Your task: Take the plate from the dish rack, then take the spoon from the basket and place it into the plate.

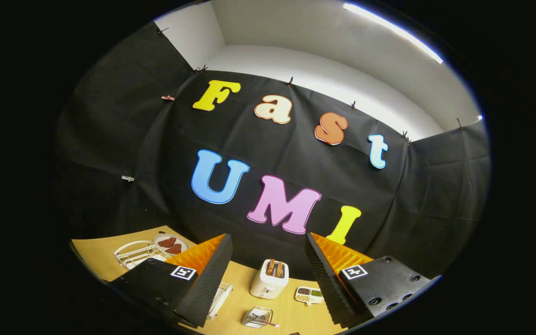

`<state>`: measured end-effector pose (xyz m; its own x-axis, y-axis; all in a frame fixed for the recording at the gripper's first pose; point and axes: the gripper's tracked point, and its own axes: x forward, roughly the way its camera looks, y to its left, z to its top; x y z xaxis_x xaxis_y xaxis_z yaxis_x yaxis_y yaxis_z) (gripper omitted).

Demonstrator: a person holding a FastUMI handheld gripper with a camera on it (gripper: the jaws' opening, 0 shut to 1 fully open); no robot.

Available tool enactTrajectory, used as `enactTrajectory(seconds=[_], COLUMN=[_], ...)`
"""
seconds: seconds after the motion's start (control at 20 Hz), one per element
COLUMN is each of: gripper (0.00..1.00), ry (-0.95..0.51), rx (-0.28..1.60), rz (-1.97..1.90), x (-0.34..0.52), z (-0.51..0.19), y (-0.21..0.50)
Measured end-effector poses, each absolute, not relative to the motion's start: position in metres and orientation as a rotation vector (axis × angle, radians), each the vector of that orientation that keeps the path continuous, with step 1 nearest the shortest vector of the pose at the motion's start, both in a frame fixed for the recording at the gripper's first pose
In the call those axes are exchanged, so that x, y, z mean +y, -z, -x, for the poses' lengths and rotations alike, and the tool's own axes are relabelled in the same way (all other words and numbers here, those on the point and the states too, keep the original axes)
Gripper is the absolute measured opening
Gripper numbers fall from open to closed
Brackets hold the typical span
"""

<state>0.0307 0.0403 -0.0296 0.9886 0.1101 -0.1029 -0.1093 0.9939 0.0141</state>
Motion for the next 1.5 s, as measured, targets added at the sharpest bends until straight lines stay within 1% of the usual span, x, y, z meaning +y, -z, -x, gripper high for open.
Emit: enactTrajectory(seconds=[0.25,0.4,0.55,0.75,0.85,1.0,1.15,1.35,1.45,1.5], gripper=[0.97,0.96,0.96,0.96,0.97,0.97,0.97,0.97,0.87,0.77], ry=[-0.26,-0.353,-0.391,-0.423,-0.43,-0.395,-0.339,-0.293,-0.266,-0.257], rx=[0.244,0.392,0.547,0.719,0.817,0.979,1.082,1.217,1.261,1.271], rz=[-0.082,-0.223,-0.329,-0.354,-0.385,-0.398,-0.38,-0.43,-0.425,-0.411], x=[0.092,0.13,0.161,0.21,0.235,0.261,0.274,0.301,0.308,0.31], z=[-0.051,-0.064,-0.083,-0.104,-0.108,-0.113,-0.119,-0.115,-0.116,-0.117], y=[0.063,0.095,0.127,0.172,0.198,0.249,0.291,0.323,0.337,0.34])
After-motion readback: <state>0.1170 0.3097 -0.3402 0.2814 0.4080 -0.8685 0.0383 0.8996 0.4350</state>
